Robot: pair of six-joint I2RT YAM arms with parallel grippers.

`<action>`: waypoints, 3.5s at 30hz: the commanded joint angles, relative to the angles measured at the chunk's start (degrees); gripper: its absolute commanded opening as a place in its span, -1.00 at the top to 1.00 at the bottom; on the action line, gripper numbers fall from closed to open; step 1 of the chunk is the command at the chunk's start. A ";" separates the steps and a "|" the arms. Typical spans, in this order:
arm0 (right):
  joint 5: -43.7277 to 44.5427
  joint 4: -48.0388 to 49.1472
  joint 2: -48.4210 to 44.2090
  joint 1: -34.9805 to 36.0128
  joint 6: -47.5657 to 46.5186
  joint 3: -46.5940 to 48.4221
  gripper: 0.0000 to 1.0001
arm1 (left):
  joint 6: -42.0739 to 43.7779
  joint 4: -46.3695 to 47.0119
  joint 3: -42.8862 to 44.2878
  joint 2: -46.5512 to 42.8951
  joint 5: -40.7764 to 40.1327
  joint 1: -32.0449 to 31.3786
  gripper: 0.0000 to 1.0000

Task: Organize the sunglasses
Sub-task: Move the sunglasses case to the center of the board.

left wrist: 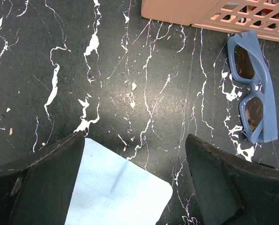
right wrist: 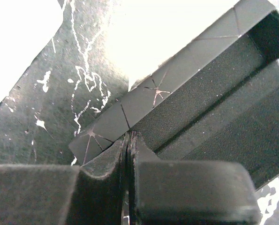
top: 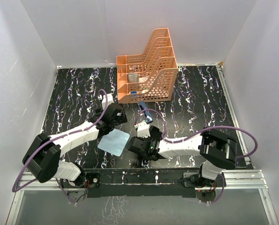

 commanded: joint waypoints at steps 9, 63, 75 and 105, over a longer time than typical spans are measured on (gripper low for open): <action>5.30 2.09 1.02 -1.29 0.52 4.36 1.00 | -1.43 -1.33 -1.61 -4.03 -2.90 -0.35 -0.75; -0.29 7.32 0.93 3.25 -6.51 5.39 1.00 | -4.46 -7.33 -2.19 -13.28 -7.91 -0.35 -0.76; -0.56 12.99 0.61 -4.40 -8.60 2.06 1.00 | -4.29 -6.75 -2.36 -13.08 -7.12 -0.36 -0.76; -5.46 17.64 10.38 -18.61 -20.60 11.39 1.00 | -3.46 -6.47 -1.93 -11.86 -6.93 -0.38 -0.76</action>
